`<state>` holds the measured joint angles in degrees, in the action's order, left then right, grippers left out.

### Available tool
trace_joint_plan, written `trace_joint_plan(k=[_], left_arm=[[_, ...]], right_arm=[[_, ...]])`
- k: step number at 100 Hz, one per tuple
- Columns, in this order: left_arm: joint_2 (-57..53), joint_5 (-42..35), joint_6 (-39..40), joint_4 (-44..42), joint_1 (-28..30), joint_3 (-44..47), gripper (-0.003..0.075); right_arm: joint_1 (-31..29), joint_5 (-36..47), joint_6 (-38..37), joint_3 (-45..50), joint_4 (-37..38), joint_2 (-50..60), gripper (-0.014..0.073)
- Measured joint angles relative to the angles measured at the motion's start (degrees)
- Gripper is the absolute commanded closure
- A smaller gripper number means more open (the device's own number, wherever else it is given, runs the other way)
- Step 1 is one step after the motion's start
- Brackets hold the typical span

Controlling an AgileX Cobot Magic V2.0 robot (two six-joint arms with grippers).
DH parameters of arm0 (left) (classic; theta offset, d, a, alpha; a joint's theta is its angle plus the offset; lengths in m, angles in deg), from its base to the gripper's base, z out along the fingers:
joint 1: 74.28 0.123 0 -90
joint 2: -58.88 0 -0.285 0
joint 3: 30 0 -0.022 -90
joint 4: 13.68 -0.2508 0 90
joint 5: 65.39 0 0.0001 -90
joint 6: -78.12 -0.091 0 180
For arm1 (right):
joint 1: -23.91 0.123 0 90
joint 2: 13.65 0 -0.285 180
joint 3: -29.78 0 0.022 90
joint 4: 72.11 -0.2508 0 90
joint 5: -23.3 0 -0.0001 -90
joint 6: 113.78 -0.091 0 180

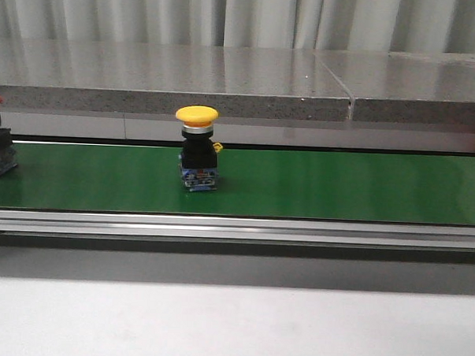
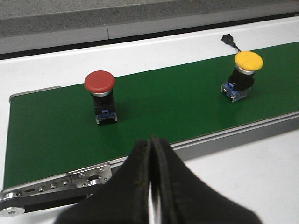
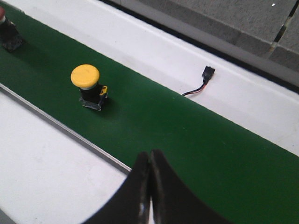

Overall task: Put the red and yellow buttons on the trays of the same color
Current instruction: 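Lower the right gripper toward the yellow button riding on the belt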

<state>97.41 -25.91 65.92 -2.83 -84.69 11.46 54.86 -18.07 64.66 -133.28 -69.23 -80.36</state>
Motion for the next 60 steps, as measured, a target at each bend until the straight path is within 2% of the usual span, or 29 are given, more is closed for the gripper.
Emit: trace_joint_plan(k=[14,21,60], left_arm=[[0.00,0.09,0.00,0.00,0.00,0.00,0.0741],[0.00,0.09,0.00,0.00,0.00,0.00,0.0741],[0.00,0.23,0.00,0.00,0.00,0.00,0.0741]], right_arm=[[1.67,-2.17,0.00,-5.98,-0.69,-8.31,0.0071],[2.25,-3.59,0.00,-8.77,-1.38,-12.15,-0.0033],[2.55,-12.77,0.00,-22.97,-4.21,-29.57,-0.0019]])
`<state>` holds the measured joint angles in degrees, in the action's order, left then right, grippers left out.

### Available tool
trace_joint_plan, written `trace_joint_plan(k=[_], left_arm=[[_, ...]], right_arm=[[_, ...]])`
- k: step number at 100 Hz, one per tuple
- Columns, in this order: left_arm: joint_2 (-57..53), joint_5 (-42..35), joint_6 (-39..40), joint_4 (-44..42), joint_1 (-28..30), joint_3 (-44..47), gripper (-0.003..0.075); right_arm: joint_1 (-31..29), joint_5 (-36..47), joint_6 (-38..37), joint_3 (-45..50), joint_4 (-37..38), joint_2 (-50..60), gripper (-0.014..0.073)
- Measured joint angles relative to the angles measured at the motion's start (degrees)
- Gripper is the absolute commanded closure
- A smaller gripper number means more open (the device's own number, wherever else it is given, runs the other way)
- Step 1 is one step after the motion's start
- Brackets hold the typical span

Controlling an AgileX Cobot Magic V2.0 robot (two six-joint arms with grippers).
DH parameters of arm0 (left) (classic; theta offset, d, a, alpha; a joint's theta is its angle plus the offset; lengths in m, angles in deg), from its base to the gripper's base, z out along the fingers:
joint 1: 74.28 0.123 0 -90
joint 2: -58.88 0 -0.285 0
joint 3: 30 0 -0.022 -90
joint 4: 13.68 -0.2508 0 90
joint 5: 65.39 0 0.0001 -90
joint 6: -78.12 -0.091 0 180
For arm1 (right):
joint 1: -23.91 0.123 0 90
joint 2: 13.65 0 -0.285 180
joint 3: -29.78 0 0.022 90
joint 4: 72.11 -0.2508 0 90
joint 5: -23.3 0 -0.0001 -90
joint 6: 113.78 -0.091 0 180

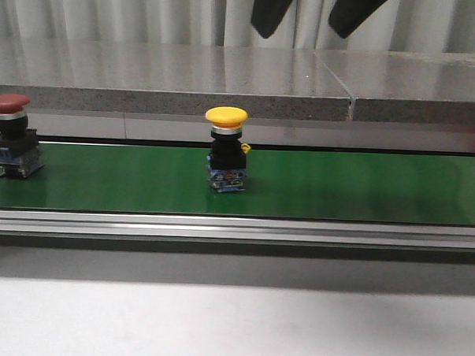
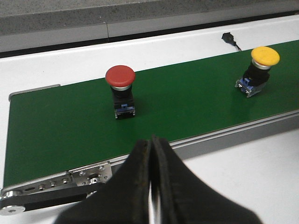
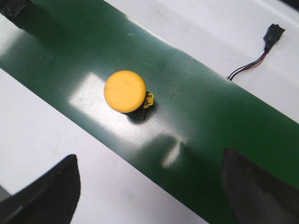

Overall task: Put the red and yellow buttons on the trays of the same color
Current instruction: 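Lower the right gripper toward the yellow button riding on the belt, then close the right gripper on the yellow button and lift it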

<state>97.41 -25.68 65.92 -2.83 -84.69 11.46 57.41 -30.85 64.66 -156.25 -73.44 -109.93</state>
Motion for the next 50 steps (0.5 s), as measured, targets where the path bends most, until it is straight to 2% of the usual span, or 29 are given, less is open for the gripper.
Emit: trace_joint_plan(k=[50], left_arm=[[0.00,0.00,0.00,0.00,0.00,0.00,0.0741]], right_arm=[[0.00,-5.50,3.57,-8.09,-0.04,-13.48,-0.0019]])
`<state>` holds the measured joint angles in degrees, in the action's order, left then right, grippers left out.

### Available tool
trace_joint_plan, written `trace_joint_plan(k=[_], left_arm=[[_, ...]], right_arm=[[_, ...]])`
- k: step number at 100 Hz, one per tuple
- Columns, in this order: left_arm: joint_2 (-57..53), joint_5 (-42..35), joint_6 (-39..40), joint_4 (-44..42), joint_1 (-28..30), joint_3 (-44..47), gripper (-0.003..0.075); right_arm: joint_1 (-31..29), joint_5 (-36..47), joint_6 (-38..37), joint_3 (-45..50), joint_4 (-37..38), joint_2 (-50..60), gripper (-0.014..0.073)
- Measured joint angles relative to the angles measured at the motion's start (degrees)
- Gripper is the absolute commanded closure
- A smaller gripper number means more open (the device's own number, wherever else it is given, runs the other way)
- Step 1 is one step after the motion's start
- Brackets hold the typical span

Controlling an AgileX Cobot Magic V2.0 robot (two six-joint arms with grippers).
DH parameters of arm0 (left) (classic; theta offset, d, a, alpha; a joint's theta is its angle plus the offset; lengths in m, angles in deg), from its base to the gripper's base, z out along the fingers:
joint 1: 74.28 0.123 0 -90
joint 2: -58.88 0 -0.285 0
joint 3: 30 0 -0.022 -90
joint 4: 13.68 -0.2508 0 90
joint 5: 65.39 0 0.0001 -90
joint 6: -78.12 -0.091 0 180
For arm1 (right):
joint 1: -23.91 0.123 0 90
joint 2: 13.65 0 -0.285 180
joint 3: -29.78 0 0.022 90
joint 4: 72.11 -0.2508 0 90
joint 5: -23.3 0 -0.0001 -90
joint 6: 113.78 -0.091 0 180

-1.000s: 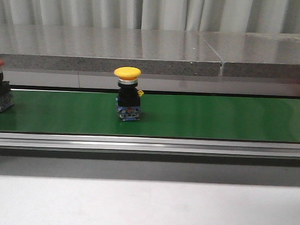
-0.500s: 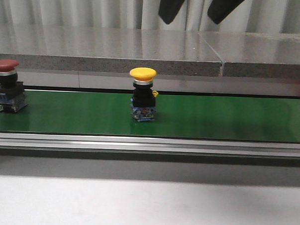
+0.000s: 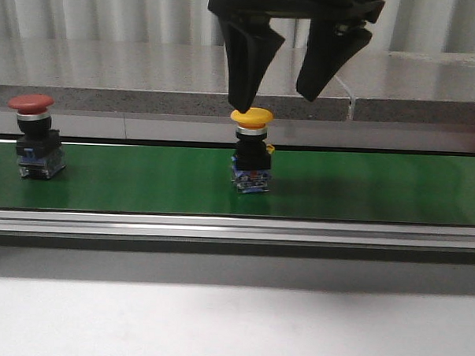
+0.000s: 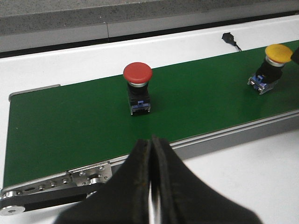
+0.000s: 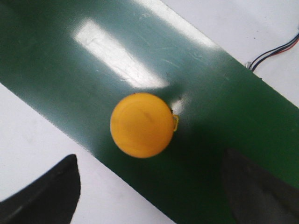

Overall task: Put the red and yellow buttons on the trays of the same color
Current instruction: 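Close the right gripper on the yellow button and lift it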

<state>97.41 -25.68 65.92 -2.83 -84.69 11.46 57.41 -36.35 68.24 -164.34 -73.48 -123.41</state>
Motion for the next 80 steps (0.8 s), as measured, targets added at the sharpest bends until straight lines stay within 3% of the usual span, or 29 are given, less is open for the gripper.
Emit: trace_joint_plan(k=[24,42,48,80], left_arm=[[0.00,0.00,0.00,0.00,0.00,0.00,0.0741],[0.00,0.00,0.00,0.00,0.00,0.00,0.0741],[0.00,0.00,0.00,0.00,0.00,0.00,0.0741],[0.00,0.01,0.00,0.00,0.00,0.00,0.0741]], right_arm=[[-0.11,-0.19,0.26,-1.05,0.00,-5.27,0.0013],[-0.11,0.19,0.26,-1.15,0.00,-6.48,0.0335],[-0.11,0.64,0.15,-1.15,0.00,-6.48,0.0389],[-1.49,1.61,-5.47,-0.78,0.39,-3.23,0.0407]])
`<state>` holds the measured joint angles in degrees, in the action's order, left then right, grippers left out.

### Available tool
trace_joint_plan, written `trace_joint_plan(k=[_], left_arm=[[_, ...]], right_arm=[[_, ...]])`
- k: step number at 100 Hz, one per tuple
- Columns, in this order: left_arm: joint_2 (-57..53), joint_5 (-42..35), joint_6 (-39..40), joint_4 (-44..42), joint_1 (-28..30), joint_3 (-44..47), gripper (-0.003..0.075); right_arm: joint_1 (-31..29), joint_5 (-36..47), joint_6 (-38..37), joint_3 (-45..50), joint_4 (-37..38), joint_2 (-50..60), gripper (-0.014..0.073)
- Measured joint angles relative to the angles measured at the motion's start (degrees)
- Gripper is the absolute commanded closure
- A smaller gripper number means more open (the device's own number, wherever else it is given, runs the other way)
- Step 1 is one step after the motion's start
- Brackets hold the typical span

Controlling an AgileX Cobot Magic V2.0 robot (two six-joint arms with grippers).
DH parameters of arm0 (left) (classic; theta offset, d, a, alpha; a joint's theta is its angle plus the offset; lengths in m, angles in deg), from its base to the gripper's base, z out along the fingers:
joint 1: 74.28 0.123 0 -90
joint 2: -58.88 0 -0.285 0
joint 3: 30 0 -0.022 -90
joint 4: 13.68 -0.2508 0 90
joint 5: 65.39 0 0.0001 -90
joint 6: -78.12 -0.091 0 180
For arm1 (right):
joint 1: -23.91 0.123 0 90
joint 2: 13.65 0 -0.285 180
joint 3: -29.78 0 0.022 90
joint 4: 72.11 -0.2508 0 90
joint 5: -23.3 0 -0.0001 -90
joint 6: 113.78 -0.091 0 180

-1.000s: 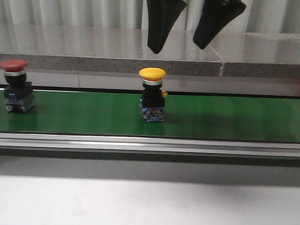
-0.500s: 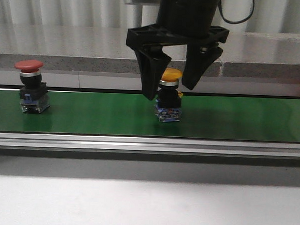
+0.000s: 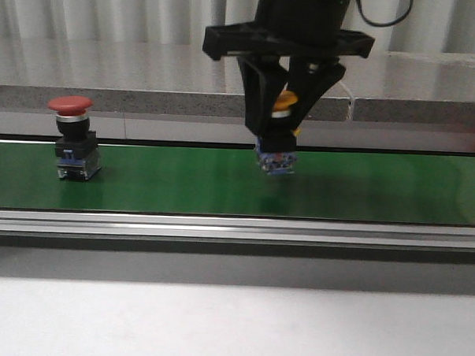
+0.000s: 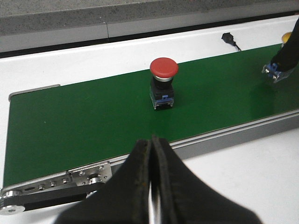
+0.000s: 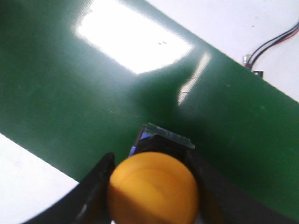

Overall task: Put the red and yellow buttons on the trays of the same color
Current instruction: 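Close the right gripper on the yellow button and lift it, then carry the yellow button with the right gripper into the yellow tray and release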

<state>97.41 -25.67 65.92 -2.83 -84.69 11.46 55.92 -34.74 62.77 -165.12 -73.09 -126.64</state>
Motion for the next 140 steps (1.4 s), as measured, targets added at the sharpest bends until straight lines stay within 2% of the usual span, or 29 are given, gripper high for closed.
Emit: trace_joint_plan(k=[21,47,85,124,140], left_arm=[[0.00,0.00,0.00,0.00,0.00,0.00,0.0741],[0.00,0.00,0.00,0.00,0.00,0.00,0.0741],[0.00,0.00,0.00,0.00,0.00,0.00,0.0741],[0.00,0.00,0.00,0.00,0.00,0.00,0.0741],[0.00,0.00,0.00,0.00,0.00,0.00,0.0741]], right_arm=[[-3.36,0.12,-4.03,3.99,2.09,7.65,0.0407],[-13.33,0.12,-5.26,12.98,2.43,18.56,0.0407],[-36.27,-0.22,-6.30,22.11,2.54,31.40,0.0407],[-59.52,-0.48,-8.20,24.05,2.64,32.43,0.0407],[-65.94,0.76,-10.25,24.51,2.96,32.43,0.0407]])
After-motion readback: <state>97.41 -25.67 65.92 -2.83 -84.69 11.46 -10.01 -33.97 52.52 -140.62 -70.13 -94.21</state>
